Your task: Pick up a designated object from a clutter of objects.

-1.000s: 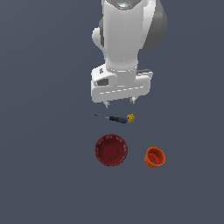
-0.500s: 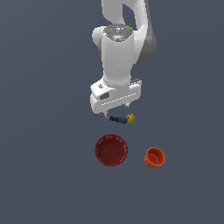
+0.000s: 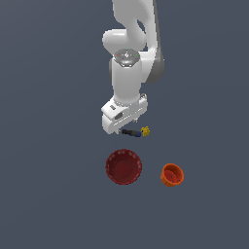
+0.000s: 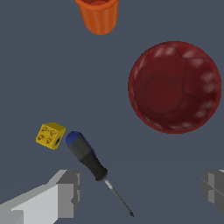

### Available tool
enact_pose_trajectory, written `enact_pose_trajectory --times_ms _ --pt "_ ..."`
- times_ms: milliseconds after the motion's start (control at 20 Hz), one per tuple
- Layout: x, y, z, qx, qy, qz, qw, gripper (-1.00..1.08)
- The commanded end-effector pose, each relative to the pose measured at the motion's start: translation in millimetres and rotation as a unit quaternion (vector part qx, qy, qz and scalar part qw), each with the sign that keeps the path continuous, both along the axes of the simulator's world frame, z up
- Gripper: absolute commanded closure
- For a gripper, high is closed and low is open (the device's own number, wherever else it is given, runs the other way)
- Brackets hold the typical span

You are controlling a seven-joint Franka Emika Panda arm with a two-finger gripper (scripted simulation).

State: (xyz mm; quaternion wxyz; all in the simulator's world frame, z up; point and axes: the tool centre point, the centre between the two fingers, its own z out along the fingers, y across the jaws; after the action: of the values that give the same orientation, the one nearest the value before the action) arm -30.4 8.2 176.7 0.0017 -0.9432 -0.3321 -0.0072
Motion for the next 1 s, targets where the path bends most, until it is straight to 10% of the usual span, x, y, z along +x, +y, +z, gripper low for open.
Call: enact_pose_trajectory --times_ms 0,950 --pt "-6.7 -2.5 -12.7 -0.001 0.0 0.032 0.9995 -0.92" --pt "-67.0 -16.4 -93.0 -0.006 0.004 0.257 0.9664 -0.92"
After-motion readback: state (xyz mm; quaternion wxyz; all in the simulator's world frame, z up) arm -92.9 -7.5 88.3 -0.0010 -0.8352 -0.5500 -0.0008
